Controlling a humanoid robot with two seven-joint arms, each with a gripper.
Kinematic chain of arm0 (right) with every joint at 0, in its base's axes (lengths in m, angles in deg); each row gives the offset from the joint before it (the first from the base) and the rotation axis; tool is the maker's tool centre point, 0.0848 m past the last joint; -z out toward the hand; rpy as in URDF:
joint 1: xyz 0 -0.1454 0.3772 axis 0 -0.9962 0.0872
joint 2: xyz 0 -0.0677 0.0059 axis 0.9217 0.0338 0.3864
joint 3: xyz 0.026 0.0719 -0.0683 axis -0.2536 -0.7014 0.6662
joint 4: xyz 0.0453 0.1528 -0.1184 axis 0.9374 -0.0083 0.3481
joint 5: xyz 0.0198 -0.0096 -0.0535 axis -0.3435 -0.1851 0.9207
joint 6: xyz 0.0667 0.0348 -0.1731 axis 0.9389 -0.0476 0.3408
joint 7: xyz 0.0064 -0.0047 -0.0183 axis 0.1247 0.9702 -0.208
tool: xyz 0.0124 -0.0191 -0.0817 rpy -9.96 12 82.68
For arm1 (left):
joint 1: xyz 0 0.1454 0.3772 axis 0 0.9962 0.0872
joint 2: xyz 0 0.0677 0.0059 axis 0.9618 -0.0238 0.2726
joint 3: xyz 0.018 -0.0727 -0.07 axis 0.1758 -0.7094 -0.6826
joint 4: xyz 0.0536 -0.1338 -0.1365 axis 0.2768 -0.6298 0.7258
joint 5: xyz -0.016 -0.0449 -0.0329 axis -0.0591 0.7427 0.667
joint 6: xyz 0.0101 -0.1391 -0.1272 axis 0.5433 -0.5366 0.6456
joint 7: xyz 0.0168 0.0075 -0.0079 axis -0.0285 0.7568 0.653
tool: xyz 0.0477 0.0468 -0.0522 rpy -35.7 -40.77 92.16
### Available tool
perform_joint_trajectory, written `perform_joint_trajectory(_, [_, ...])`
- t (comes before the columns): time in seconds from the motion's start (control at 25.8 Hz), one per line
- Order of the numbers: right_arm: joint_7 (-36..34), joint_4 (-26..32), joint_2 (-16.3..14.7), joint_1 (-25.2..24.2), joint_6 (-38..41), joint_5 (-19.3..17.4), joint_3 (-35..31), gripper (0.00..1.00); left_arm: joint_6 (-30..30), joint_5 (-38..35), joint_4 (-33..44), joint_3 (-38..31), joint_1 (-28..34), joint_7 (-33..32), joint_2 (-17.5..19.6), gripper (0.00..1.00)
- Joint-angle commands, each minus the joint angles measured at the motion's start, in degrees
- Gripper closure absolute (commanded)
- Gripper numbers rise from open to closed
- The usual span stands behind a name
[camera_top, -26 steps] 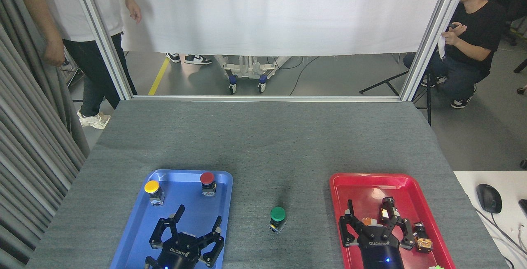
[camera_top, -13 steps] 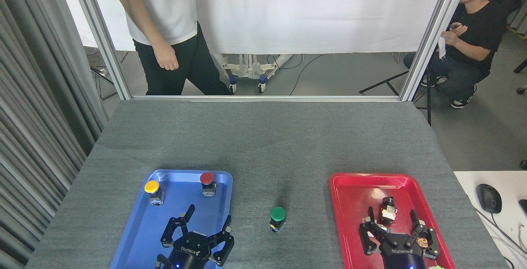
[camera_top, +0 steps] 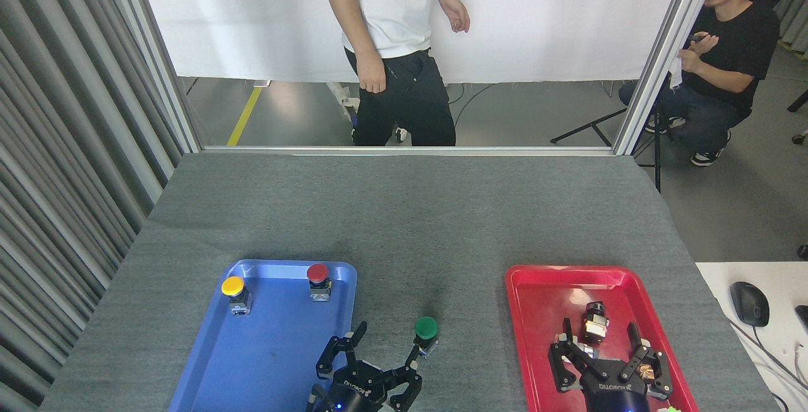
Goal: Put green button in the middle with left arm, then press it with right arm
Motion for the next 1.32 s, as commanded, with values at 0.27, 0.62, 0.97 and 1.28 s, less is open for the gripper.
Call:
perform_joint_trajectory(0.27, [-0.3, 0.0, 0.3, 0.0, 0.0, 0.0, -0.1, 0.00, 0.2, -0.2, -14.2, 3.8, -8.0, 0.0, -3.4, 0.00])
perform_joint_trajectory(0.62, [-0.3, 0.0, 0.8, 0.0, 0.0, 0.0, -0.1, 0.00, -0.1, 0.6, -20.8, 3.8, -10.9, 0.4, -4.6, 0.00])
perform_joint_trajectory(0.97, [-0.4, 0.0, 0.9, 0.1, 0.0, 0.0, -0.2, 0.00, 0.0, 0.8, -24.5, 4.4, -13.6, -0.3, -4.8, 0.00])
perform_joint_trajectory(1.28, [-0.4, 0.0, 0.9, 0.1, 0.0, 0.0, -0.2, 0.00, 0.0, 0.9, -27.8, 4.8, -15.7, -0.5, -4.8, 0.13])
